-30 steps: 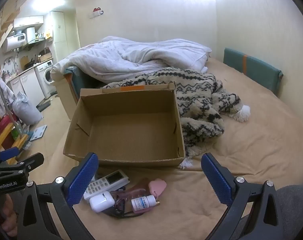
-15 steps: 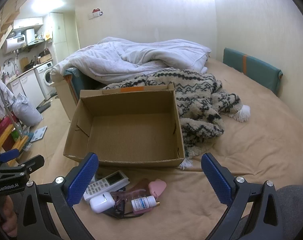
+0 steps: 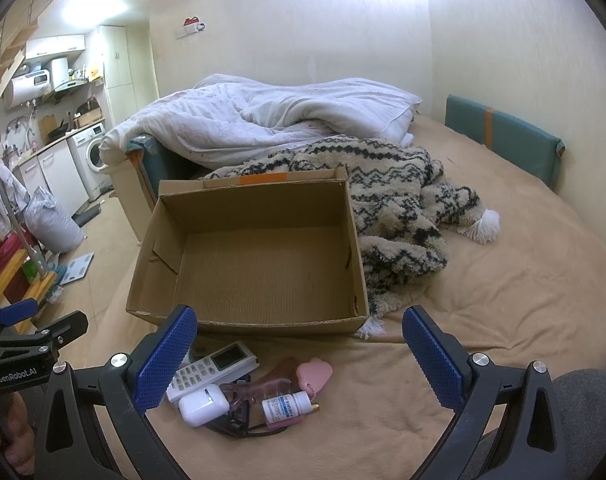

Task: Organize rigid objects

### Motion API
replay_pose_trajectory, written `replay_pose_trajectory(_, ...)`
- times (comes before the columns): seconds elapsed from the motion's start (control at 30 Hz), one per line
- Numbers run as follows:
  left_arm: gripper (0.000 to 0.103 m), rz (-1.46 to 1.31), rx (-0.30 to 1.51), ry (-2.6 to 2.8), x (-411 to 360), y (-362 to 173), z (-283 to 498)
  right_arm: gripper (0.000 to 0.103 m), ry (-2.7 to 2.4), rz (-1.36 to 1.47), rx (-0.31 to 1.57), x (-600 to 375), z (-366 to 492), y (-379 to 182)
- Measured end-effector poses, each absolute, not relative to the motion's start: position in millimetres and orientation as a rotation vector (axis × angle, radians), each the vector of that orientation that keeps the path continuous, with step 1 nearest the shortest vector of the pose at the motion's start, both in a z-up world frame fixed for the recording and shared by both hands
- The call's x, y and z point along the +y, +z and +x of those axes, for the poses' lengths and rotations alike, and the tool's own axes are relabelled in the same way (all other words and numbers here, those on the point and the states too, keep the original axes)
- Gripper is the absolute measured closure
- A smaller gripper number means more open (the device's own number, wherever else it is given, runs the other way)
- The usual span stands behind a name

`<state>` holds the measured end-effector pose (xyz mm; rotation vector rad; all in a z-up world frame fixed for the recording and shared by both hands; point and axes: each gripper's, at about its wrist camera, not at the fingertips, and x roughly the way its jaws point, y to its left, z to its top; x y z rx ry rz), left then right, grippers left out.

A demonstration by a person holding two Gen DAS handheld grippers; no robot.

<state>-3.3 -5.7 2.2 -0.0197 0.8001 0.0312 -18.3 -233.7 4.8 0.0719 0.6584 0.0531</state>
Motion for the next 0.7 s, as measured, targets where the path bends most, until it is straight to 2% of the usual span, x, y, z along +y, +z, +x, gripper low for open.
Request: replay_pose_trajectory(0.7, 0.0, -0.018, 0.799, 0.036, -1.2, 0.5, -5.6, 0.0, 0.046, 0.083, 0.654, -237.1, -18.8, 4.9)
